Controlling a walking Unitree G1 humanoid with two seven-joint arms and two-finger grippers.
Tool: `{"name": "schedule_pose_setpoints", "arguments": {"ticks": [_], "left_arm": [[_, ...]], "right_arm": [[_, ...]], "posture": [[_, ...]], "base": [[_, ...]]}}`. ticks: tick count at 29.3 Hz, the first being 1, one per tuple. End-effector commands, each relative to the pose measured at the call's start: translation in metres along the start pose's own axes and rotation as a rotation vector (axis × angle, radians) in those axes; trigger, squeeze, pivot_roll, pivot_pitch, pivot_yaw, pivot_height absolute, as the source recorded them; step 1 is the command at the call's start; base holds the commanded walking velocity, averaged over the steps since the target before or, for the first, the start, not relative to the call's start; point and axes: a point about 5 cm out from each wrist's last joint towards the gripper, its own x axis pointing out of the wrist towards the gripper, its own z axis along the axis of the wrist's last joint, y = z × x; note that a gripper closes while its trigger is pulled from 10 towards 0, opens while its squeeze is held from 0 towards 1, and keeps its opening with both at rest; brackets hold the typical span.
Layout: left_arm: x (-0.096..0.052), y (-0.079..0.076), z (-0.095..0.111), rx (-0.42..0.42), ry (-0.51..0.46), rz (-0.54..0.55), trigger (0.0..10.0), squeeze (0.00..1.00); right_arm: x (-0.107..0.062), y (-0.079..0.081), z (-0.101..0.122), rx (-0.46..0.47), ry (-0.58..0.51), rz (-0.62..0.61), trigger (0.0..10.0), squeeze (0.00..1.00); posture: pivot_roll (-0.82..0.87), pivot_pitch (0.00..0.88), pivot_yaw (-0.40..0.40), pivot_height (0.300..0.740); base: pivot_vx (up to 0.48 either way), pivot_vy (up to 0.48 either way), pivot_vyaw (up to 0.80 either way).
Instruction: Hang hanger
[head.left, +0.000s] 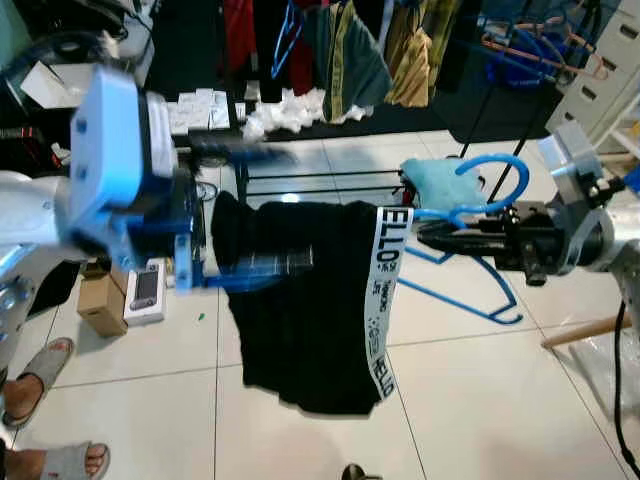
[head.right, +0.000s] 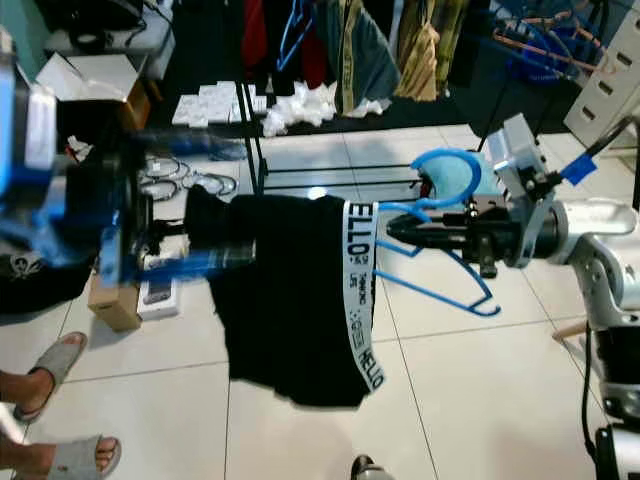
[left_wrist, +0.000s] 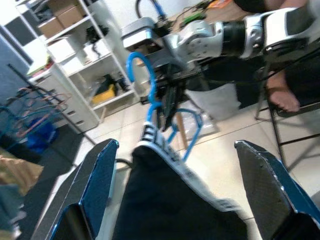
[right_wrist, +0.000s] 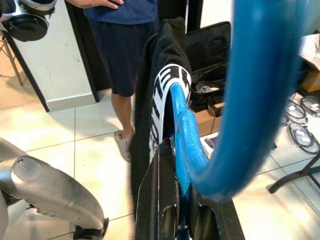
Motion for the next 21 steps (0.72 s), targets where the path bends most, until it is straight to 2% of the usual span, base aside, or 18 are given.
{"name": "schedule_pose_setpoints", "arguments": {"ticks": [1, 3, 5, 7, 10, 16, 21], "left_arm": [[0.001, -0.005, 0.001, -0.013, 0.016, -0.055, 10.0, 0.0], [0.001, -0.005, 0.001, -0.013, 0.016, -0.055, 10.0, 0.0], [0.003, -0.007, -0.013, -0.018, 0.123, -0.113, 10.0, 0.0], [0.003, -0.007, -0.013, -0.018, 0.123, -0.113, 10.0, 0.0], [0.009, 0.0, -0.031, 0.008, 0.207, -0.084, 10.0, 0.0], [0.004, 0.006, -0.032, 0.005, 0.262, -0.113, 10.0, 0.0], [0.002, 0.0, -0.037, -0.024, 0.306, -0.172, 10.0, 0.0]], "right_arm": [[0.001, 0.003, 0.001, -0.022, 0.017, 0.017, 10.0, 0.0], [0.001, 0.003, 0.001, -0.022, 0.017, 0.017, 10.0, 0.0], [0.006, 0.005, -0.004, -0.035, 0.055, 0.051, 10.0, 0.0], [0.006, 0.005, -0.004, -0.035, 0.055, 0.051, 10.0, 0.0], [0.024, 0.013, -0.011, -0.048, 0.075, 0.126, 10.0, 0.0], [0.036, 0.018, -0.013, -0.05, 0.063, 0.167, 10.0, 0.0], [0.042, 0.018, -0.012, -0.055, 0.052, 0.178, 10.0, 0.0]], "posture": [[0.02, 0.131, -0.02, 0.74], [0.02, 0.131, -0.02, 0.74], [0.02, 0.124, -0.014, 0.74], [0.02, 0.124, -0.014, 0.74], [0.02, 0.12, -0.012, 0.74], [0.02, 0.12, -0.009, 0.74], [0.02, 0.12, -0.005, 0.74]], "base": [[0.0, 0.0, 0.0], [0.0, 0.0, 0.0], [0.0, 0.0, 0.0], [0.0, 0.0, 0.0], [0.0, 0.0, 0.0], [0.0, 0.0, 0.0], [0.0, 0.0, 0.0]]}}
